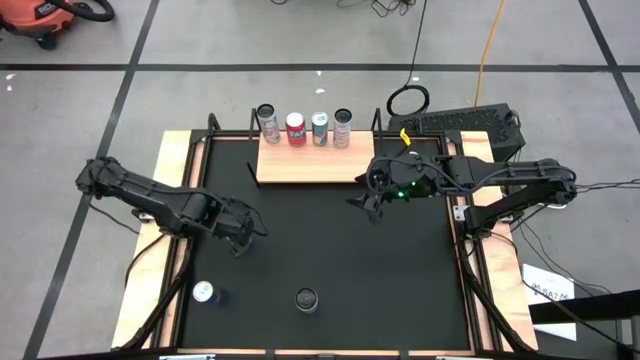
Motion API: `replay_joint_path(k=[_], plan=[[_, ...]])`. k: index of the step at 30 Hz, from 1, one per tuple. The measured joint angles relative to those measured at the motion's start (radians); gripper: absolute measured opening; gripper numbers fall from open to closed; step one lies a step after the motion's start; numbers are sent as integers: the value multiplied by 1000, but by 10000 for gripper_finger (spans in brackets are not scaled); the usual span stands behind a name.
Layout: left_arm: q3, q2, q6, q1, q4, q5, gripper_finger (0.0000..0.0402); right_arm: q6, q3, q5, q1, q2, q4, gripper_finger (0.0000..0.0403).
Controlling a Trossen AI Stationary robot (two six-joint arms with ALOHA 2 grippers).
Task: Place canned beverage on shelf
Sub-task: Put the white-pink soda can aligned with the other white-pink soda cans on the shelf
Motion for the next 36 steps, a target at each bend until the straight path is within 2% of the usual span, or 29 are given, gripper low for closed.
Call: replay_joint_path(k=[4,10,13,16,19,28,36], plan=[[-12,0,-1,2,-3,5,322,1,0,0,0,0,0,325],[-9,0,-1,27,-16,19,266,2,0,0,0,0,0,325],[18,1,0,57,-16,34,247,5,0,-1,0,0,0,325],[69,1,41,98,-16,50,244,5,0,-1,0,0,0,325],[147,1,131,142,-15,64,246,6,0,-1,0,0,0,325],[363,31,561,333,99,28,246,54,0,-1,0,0,1,325],[521,238,732,562,133,54,246,119,0,0,0,0,13,325]])
